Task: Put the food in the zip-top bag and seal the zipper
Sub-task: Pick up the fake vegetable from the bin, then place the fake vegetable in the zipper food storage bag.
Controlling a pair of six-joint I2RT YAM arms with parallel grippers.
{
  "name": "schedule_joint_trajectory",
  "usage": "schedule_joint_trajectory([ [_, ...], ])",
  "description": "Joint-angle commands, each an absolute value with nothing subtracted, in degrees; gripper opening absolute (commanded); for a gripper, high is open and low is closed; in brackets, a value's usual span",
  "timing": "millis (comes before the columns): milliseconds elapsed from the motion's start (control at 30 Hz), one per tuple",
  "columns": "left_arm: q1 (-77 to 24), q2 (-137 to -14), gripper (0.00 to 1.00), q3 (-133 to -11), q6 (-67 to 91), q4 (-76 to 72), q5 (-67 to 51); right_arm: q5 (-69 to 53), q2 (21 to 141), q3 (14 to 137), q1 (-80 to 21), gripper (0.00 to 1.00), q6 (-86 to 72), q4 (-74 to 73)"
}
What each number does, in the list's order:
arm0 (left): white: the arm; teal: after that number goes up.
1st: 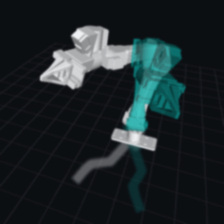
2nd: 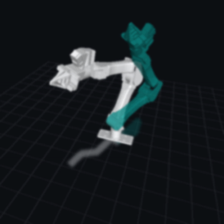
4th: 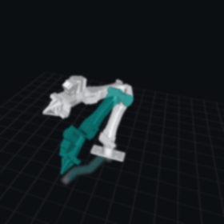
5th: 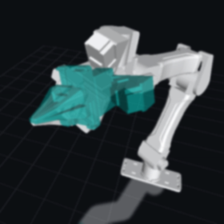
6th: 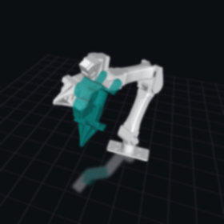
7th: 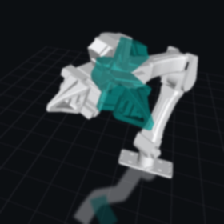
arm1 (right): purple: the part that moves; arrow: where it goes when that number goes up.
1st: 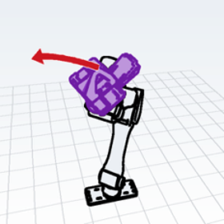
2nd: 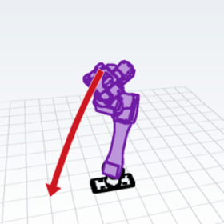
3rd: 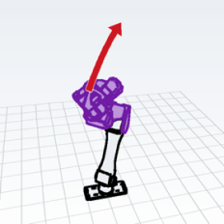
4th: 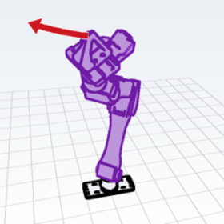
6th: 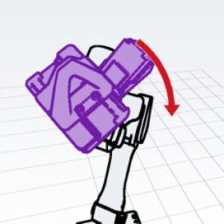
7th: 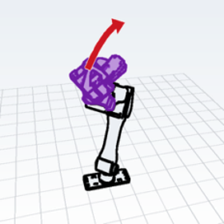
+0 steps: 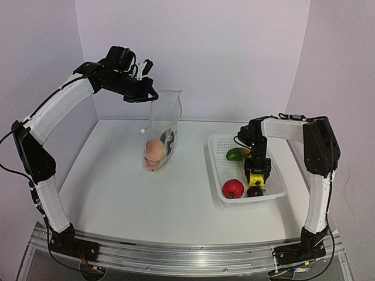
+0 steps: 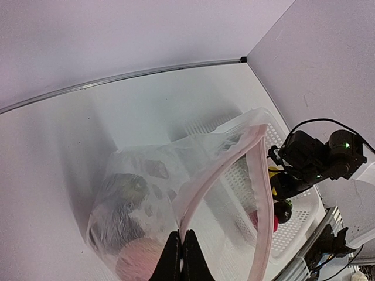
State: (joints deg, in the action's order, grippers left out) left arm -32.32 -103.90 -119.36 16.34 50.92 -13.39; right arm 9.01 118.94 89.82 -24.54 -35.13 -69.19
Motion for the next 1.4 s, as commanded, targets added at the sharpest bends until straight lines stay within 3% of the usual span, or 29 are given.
schedule_joint_trajectory([
  [0,-32.5,-102.4,0.0,-119.8,15.5,48.3,-14.1,6.1,111.3,88.2,-25.9,0.33,-42.8,-66.8],
  [200,-32.5,-102.5,0.0,-119.4,15.3,48.2,-14.1,17.5,103.8,97.2,-29.0,0.26,-40.1,-68.2],
  [400,-32.6,-102.6,0.0,-119.2,15.6,48.2,-13.9,28.3,100.0,115.5,-38.4,0.21,-30.8,-65.9],
  [500,-32.6,-103.0,0.0,-119.8,15.6,48.1,-13.8,22.3,100.2,120.9,-44.5,0.21,-27.4,-56.1],
  [667,-32.8,-103.6,0.0,-120.9,15.6,48.0,-13.7,5.9,102.9,117.7,-48.7,0.19,-36.1,-33.0],
  [867,-33.4,-103.4,0.0,-120.5,15.4,48.0,-13.6,-1.6,113.5,130.8,-51.7,0.19,-35.7,-30.2],
  [1000,-33.7,-103.3,0.0,-120.6,15.4,47.9,-13.7,-1.8,117.4,133.0,-52.3,0.2,-37.3,-30.3],
  [1067,-33.7,-103.3,0.0,-120.8,15.3,47.9,-13.6,-0.3,117.3,131.3,-52.3,0.22,-38.0,-30.5],
  [1233,-33.7,-103.1,0.0,-121.2,14.9,48.0,-13.0,5.6,115.9,126.7,-52.3,0.46,-36.9,-31.6],
  [1367,-33.7,-103.2,0.0,-121.1,15.0,47.9,-13.3,7.9,117.6,128.7,-52.3,0.56,-35.2,-35.5],
])
